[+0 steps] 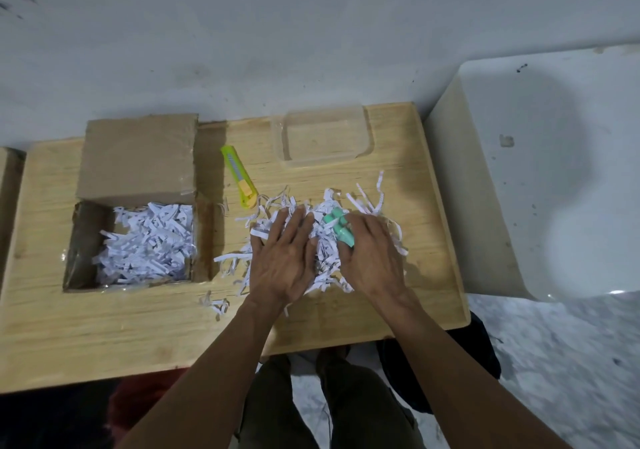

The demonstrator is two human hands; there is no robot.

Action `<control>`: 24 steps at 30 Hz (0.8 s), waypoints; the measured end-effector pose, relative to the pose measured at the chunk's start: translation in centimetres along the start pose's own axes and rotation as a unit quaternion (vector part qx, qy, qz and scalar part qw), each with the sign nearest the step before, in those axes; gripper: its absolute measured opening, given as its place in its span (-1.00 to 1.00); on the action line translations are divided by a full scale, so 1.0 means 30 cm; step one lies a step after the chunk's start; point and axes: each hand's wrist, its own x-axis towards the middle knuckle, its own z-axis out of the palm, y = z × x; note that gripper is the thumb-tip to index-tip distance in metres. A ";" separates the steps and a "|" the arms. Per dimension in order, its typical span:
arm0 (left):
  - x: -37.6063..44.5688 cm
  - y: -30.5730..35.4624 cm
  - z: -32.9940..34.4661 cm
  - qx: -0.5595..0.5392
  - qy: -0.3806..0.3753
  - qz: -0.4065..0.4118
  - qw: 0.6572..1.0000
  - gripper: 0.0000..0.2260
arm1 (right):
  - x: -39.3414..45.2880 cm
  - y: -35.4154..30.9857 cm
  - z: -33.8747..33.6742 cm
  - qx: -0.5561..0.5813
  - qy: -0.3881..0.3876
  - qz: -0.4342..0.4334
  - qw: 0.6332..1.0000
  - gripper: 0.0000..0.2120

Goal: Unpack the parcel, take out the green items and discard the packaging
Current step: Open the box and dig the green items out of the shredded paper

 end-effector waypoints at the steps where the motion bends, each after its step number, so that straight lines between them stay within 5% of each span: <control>1: 0.002 0.001 -0.001 0.001 -0.003 0.000 1.000 -0.35 | 0.005 0.000 -0.007 -0.021 -0.013 0.003 1.000 -0.56; 3: 0.004 -0.001 -0.001 0.002 -0.009 -0.002 1.000 -0.38 | 0.016 -0.002 -0.014 -0.021 -0.033 0.034 0.999 -0.52; 7: 0.005 -0.003 -0.005 0.004 -0.013 -0.002 1.000 -0.38 | 0.030 -0.007 -0.038 0.204 -0.031 0.161 0.965 -0.53; 12: 0.006 -0.001 -0.005 -0.004 -0.017 0.001 1.000 -0.42 | -0.003 -0.003 -0.124 0.316 -0.008 0.202 0.927 -0.61; 18: 0.004 -0.002 -0.008 -0.003 -0.020 0.007 1.000 -0.35 | -0.013 -0.015 -0.291 0.469 -0.094 0.322 0.817 -0.76; 24: 0.001 0.000 -0.010 0.003 -0.012 0.011 1.000 -0.33 | -0.005 -0.010 -0.436 0.358 -0.134 0.288 0.878 -0.87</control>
